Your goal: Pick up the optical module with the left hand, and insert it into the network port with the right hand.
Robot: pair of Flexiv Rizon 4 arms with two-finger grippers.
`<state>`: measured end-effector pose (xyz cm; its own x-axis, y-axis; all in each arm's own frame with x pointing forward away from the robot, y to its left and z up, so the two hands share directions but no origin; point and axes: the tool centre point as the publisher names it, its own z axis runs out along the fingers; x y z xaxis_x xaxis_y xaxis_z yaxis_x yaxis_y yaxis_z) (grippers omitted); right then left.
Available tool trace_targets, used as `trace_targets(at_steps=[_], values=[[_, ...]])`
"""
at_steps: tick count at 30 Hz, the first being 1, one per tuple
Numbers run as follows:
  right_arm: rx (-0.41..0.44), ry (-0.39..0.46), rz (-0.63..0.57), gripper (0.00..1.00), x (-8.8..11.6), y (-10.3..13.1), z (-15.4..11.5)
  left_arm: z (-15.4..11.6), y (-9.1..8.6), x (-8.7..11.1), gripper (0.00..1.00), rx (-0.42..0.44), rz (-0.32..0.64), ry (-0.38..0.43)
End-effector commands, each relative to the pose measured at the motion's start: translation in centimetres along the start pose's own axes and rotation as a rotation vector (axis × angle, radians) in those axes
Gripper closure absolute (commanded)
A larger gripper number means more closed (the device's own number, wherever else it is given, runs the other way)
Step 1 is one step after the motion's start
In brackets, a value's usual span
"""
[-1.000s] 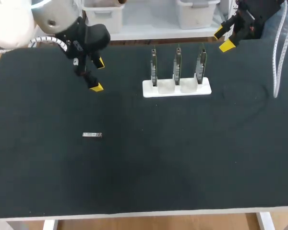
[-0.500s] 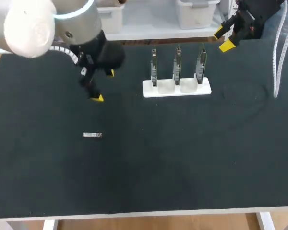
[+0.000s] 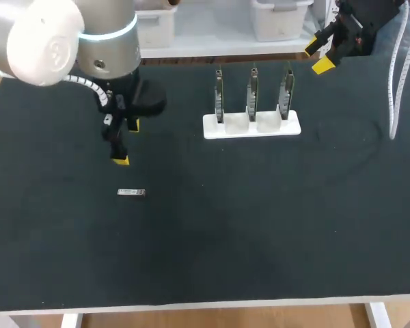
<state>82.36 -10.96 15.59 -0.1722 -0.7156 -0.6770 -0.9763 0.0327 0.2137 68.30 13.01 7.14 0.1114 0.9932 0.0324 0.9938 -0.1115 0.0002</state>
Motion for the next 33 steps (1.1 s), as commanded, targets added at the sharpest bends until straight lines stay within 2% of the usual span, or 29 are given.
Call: trace_targets(at_steps=[1,4,7,14,20,27,33], values=[[-0.601,0.003,0.001,0.0,-0.2,-0.8,-0.2,1.1,-0.7,0.5,0.0,-0.018,0.012,0.008],[-0.601,0.003,0.001,0.0,-0.2,-0.8,-0.2,1.8,-1.3,0.6,0.0,-0.024,0.031,0.044],[-0.601,0.003,0.001,0.0,-0.2,-0.8,-0.2,2.3,-1.9,0.7,0.0,-0.023,0.035,0.048],[-0.601,0.003,0.001,0.0,-0.2,-0.8,-0.2,3.3,-3.4,0.2,0.0,-0.008,-0.008,-0.002],[-0.601,0.003,0.001,0.0,-0.2,-0.8,-0.2,3.4,-4.3,-0.1,0.0,-0.008,-0.013,-0.012],[-0.601,0.003,0.001,0.0,-0.2,-0.8,-0.2,4.2,-4.8,-0.1,0.0,-0.007,-0.008,0.021],[-0.601,0.003,0.001,0.0,-0.2,-0.8,-0.2,4.9,-4.9,0.0,0.0,-0.007,-0.053,0.024]])
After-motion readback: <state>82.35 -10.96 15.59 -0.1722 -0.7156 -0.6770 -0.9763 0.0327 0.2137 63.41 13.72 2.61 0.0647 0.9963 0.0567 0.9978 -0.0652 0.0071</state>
